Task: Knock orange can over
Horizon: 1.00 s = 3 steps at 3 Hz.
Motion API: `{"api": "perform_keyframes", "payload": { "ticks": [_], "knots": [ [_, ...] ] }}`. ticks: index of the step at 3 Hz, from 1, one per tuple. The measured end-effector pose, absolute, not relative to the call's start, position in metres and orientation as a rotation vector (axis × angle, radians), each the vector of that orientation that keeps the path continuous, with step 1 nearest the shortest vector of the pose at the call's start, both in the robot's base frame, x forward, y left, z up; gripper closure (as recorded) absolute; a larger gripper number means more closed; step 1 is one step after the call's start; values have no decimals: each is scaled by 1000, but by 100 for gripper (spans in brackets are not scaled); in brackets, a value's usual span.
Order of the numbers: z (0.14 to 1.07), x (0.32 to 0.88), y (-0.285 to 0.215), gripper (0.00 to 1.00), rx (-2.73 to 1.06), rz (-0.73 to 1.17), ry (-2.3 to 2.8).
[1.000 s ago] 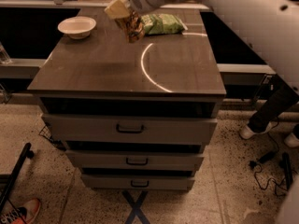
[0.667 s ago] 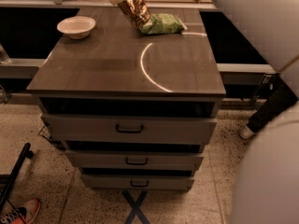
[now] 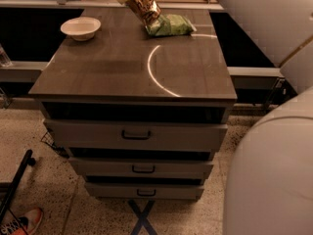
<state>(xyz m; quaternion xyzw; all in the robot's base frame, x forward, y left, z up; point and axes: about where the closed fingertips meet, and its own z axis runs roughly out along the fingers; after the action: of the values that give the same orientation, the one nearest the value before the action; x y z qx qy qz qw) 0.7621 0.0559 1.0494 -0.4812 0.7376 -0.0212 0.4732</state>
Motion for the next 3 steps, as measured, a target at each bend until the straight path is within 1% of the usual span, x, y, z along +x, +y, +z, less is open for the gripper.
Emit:
{"api": "perform_keyframes", "payload": {
  "ticks": [1,2,3],
  "knots": [
    [1040,760,58,100,-1227,-20,1838],
    [1014,747,57,100,-1364,52,1916],
    [987,726,56,100,-1529,74,1990]
  ]
}}
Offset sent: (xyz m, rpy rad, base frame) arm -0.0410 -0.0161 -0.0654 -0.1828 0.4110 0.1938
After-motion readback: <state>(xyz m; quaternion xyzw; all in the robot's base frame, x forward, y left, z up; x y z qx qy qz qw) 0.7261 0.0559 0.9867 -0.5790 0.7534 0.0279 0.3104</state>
